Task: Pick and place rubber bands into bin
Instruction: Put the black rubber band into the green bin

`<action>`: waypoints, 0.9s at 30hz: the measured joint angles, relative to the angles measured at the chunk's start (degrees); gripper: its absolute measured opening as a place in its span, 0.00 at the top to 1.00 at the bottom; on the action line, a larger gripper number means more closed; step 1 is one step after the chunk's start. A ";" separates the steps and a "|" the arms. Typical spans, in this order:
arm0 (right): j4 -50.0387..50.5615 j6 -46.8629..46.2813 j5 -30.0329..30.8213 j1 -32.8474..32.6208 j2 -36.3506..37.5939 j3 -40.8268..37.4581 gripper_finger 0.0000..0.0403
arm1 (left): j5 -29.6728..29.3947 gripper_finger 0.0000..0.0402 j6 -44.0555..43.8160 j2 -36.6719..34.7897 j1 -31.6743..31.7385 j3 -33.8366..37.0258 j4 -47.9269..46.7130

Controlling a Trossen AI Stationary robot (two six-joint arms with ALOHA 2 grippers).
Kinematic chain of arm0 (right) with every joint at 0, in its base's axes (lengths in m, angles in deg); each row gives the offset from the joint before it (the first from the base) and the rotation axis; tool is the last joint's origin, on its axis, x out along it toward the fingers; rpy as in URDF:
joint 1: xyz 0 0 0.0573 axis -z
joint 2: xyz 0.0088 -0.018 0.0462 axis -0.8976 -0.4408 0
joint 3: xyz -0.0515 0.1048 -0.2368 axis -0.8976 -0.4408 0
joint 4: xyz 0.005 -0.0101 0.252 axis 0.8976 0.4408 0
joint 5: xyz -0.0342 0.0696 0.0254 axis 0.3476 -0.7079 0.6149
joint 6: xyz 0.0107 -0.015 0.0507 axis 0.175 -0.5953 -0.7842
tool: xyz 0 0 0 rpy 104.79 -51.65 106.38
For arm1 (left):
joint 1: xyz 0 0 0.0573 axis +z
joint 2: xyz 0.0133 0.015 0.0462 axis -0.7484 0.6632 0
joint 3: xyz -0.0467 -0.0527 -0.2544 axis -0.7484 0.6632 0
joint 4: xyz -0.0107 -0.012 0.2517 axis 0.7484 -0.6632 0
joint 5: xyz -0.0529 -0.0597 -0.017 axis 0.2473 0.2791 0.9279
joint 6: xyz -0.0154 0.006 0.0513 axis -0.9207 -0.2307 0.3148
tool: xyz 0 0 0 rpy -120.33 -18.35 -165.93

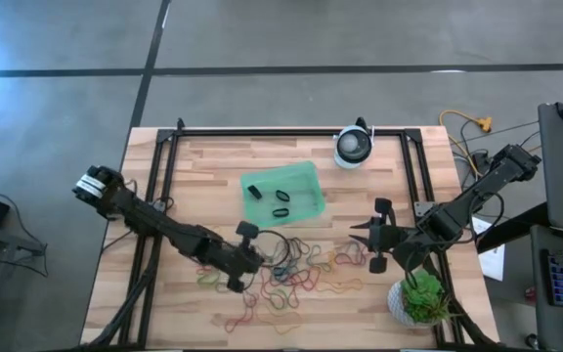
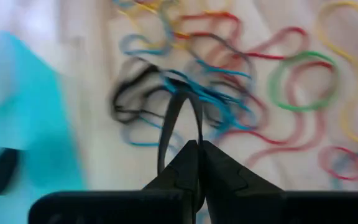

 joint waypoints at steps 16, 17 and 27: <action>-1.63 -0.22 0.07 0.02 0.00 -1.58 0.79 | 13.00 1.00 11.96 -5.32 29.66 0.19 0.60; -2.04 -0.18 0.07 0.01 0.00 -1.97 0.79 | 14.25 1.00 11.98 -5.16 31.32 0.19 0.62; -5.13 0.28 0.07 0.02 0.00 -5.89 0.81 | 22.20 1.00 11.99 -3.42 38.71 0.18 1.62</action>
